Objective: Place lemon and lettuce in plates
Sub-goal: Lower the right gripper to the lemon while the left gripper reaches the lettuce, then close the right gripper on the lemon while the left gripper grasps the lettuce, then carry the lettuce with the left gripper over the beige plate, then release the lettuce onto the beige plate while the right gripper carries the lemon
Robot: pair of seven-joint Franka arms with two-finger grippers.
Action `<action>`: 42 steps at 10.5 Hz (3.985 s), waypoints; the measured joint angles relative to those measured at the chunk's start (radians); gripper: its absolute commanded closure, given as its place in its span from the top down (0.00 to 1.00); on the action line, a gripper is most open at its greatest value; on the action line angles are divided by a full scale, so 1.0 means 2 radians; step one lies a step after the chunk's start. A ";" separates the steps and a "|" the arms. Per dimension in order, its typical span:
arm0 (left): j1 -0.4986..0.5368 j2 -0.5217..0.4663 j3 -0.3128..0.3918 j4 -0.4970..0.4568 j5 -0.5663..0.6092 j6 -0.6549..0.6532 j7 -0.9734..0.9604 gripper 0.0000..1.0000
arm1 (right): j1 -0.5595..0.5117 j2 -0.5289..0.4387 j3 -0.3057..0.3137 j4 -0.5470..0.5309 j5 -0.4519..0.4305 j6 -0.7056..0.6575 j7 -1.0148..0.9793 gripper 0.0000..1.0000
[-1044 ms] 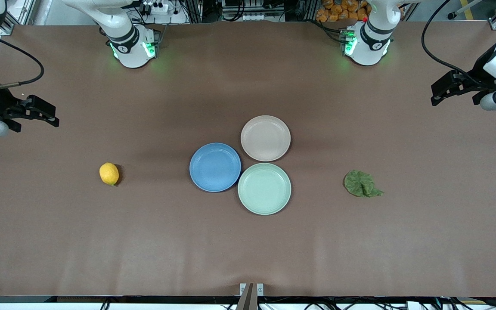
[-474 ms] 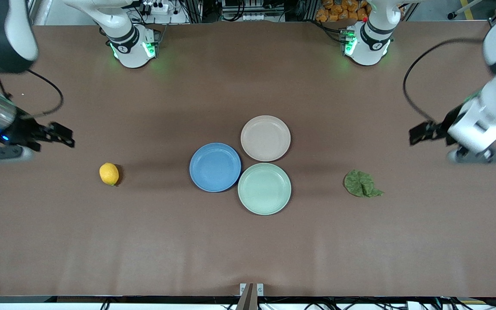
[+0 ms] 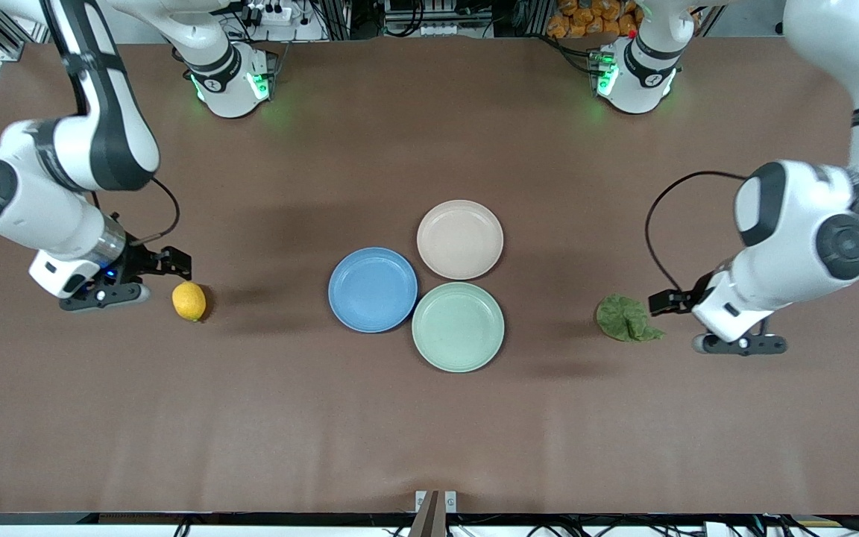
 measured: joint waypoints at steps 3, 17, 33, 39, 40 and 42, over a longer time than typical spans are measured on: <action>-0.006 0.031 0.000 -0.051 0.059 0.089 -0.031 1.00 | -0.007 0.032 -0.002 -0.017 -0.004 0.061 -0.065 1.00; -0.011 0.119 0.001 -0.049 0.084 0.155 -0.046 0.00 | -0.036 0.075 -0.011 -0.049 -0.092 0.149 -0.060 1.00; -0.077 0.061 -0.191 0.006 0.085 0.030 -0.460 0.00 | -0.031 0.127 -0.009 -0.049 -0.044 0.166 -0.035 0.31; -0.139 0.093 -0.191 0.007 0.085 0.030 -0.544 0.52 | -0.015 0.125 -0.004 -0.029 -0.038 0.144 -0.035 0.00; -0.139 0.096 -0.189 0.007 0.085 0.030 -0.544 1.00 | -0.007 0.123 0.000 -0.009 -0.038 0.111 -0.035 0.00; -0.139 0.103 -0.188 0.007 0.085 0.030 -0.546 1.00 | 0.024 0.113 0.006 0.046 -0.013 0.037 -0.033 0.00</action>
